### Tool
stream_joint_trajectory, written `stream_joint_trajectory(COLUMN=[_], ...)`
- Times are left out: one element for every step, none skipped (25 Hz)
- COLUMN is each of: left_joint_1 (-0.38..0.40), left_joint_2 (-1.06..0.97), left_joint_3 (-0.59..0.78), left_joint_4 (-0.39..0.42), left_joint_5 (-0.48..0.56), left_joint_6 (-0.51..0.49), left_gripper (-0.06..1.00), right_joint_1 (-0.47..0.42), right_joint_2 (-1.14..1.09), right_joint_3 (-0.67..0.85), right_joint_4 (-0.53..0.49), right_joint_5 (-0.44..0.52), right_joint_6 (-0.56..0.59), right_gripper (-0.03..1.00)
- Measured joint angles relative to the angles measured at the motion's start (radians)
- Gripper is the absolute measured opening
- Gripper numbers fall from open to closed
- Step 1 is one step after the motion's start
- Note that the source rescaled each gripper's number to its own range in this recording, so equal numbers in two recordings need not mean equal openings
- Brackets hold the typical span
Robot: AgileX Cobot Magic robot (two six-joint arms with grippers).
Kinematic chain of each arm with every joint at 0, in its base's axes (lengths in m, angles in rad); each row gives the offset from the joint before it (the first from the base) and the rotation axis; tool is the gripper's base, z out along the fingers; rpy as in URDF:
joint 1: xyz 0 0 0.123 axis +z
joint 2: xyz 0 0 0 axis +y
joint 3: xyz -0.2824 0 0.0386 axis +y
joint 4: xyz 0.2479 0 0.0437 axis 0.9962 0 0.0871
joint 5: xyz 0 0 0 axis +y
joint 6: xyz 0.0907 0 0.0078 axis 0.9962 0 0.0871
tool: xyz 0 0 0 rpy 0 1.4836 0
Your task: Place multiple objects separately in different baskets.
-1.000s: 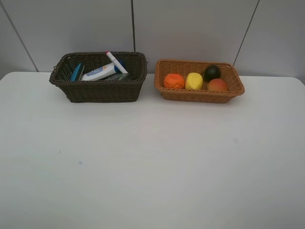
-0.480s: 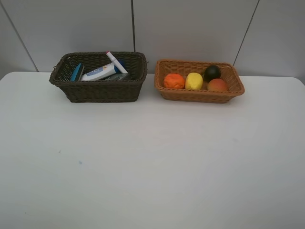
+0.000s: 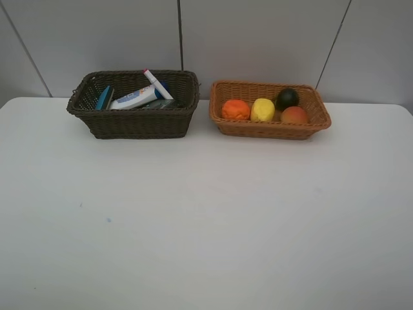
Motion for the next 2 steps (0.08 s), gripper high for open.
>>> stream_joint_trajectory(left_joint_1=[0.0,0.0], left_joint_2=[0.0,0.0], left_joint_3=[0.0,0.0], left_joint_4=[0.0,0.0], left_joint_5=[0.0,0.0], left_joint_6=[0.0,0.0], left_gripper=[1.0,1.0], right_joint_1=[0.0,0.0], right_joint_2=[0.0,0.0], right_joint_3=[0.0,0.0], right_joint_4=[0.0,0.0], right_joint_5=[0.0,0.0], right_joint_6=[0.0,0.0], right_gripper=[0.92,0.92])
